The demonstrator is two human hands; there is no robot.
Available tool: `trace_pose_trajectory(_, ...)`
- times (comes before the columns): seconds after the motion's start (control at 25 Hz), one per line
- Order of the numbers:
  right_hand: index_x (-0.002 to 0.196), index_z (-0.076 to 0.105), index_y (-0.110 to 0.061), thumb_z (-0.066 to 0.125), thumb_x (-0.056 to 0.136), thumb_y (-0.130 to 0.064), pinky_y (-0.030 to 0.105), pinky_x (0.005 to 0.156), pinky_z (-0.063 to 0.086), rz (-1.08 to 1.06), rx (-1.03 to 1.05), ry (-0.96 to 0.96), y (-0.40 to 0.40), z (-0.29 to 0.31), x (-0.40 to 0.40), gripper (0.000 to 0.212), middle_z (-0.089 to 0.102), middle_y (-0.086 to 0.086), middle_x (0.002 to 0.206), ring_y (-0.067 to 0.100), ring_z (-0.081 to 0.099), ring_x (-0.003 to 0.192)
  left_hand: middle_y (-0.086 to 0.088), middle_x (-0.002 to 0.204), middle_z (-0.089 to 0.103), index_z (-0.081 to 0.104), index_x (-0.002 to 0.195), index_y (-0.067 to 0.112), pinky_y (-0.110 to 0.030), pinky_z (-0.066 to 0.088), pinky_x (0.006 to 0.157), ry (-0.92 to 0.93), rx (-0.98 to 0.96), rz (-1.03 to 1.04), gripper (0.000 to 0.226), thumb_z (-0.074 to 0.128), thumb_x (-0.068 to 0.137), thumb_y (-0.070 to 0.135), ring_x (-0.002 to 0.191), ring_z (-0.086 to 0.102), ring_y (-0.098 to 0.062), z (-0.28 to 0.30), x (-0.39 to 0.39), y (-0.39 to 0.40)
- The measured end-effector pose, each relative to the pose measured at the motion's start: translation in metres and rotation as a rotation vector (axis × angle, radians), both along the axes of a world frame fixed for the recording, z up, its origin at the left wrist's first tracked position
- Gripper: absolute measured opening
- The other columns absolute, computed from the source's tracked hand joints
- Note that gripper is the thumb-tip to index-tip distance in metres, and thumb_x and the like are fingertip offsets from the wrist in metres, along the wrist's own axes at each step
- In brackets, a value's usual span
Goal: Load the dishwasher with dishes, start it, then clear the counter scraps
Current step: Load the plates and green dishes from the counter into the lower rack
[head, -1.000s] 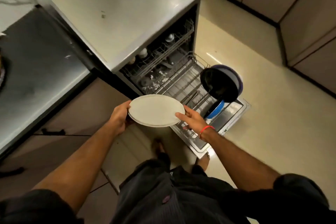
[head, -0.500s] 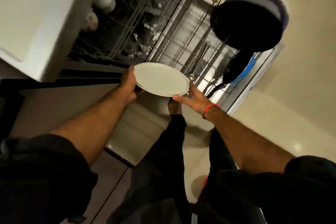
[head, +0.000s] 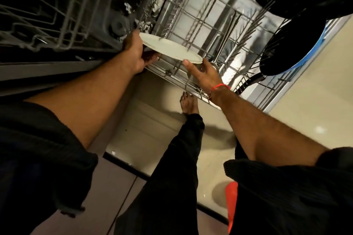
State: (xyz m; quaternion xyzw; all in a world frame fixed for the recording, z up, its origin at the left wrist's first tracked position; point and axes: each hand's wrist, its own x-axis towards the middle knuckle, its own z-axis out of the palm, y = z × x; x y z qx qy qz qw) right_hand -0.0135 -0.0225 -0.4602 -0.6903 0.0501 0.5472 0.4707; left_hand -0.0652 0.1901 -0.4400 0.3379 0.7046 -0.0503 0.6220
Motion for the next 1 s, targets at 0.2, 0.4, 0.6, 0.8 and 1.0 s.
trace_pose_trajectory(0.2,0.135,0.053,-0.017,0.067,0.081,-0.064,0.034,0.103,0.046,-0.003,-0.08,-0.019,0.01,0.002,0.014,0.073,0.064,-0.002,0.127,0.017,0.059,0.116,-0.01,0.094,0.072,0.057,0.121,0.015,-0.032,0.058,0.057,-0.008,0.014,-0.103,0.048,0.032,0.106,0.052,0.067,0.074,-0.021,-0.006,0.012,0.002)
trace_pose_trajectory(0.4,0.144,0.044,-0.025,0.076,0.073,-0.06,0.042,0.108,0.045,0.061,-0.062,-0.006,0.002,0.002,-0.002,0.086,0.061,-0.003,0.133,0.019,0.057,0.122,-0.01,0.106,0.069,0.058,0.122,0.017,-0.034,0.058,0.054,0.029,0.06,-0.045,0.05,0.033,0.105,0.056,0.089,0.069,-0.025,-0.008,-0.006,-0.004)
trace_pose_trajectory(0.6,0.144,0.046,-0.024,0.071,0.088,-0.036,0.041,0.11,0.043,-0.008,-0.046,-0.034,-0.011,0.009,-0.014,0.062,0.058,-0.008,0.128,0.017,0.054,0.126,-0.008,0.121,0.066,0.052,0.139,0.016,-0.033,0.059,0.054,-0.12,0.095,0.114,0.047,0.034,0.108,0.046,0.092,0.07,-0.024,0.002,-0.034,-0.023)
trace_pose_trajectory(0.8,0.134,0.057,-0.016,0.067,0.093,-0.031,0.033,0.104,0.046,0.049,-0.097,-0.028,-0.037,0.043,-0.021,0.045,0.065,-0.004,0.121,0.015,0.06,0.114,0.002,0.138,0.06,0.037,0.15,0.023,-0.029,0.056,0.057,-0.116,0.247,-0.038,0.042,0.035,0.11,0.034,0.093,0.074,-0.021,0.044,-0.07,-0.067)
trace_pose_trajectory(1.0,0.122,0.064,-0.02,0.064,0.095,-0.025,0.03,0.088,0.052,0.165,0.069,-0.113,-0.053,0.127,-0.025,0.027,0.069,-0.005,0.108,0.014,0.064,0.1,0.006,0.13,0.067,0.051,0.141,0.021,-0.024,0.053,0.05,-0.119,0.467,-0.014,0.036,0.045,0.107,0.032,0.089,0.074,-0.02,0.121,-0.118,-0.121)
